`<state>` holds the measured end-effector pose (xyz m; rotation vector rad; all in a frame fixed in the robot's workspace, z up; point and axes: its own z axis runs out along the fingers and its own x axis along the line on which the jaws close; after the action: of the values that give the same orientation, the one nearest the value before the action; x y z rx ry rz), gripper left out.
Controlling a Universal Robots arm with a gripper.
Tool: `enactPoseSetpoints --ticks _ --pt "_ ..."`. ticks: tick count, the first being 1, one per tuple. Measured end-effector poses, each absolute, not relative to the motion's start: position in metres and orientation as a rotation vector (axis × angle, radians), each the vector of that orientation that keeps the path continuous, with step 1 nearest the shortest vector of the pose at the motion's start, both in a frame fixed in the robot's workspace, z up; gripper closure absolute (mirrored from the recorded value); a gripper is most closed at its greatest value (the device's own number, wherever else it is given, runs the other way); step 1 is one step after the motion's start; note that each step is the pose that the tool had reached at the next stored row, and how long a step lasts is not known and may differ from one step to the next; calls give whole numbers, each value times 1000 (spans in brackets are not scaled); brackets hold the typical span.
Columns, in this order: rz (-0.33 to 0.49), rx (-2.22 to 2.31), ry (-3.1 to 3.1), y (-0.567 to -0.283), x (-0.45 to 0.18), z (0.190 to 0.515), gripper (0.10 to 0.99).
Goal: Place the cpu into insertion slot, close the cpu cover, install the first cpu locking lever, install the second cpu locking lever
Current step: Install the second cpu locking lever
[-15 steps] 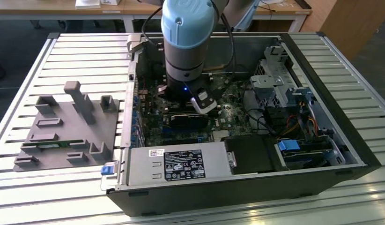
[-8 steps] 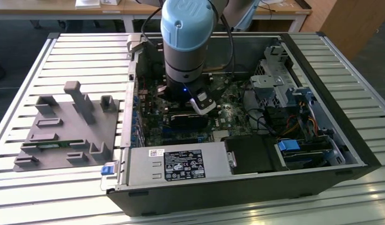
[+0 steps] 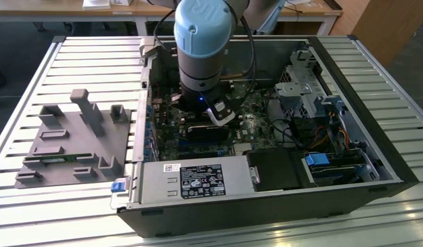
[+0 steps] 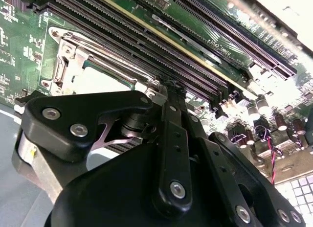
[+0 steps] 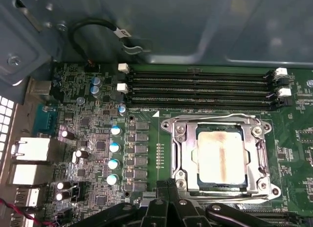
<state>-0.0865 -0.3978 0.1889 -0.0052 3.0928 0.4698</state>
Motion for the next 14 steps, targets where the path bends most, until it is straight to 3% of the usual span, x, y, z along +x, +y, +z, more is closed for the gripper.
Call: enactPoseSetpoints --ticks 14 --pt "471 -5 3092 -398 -87 200 980"
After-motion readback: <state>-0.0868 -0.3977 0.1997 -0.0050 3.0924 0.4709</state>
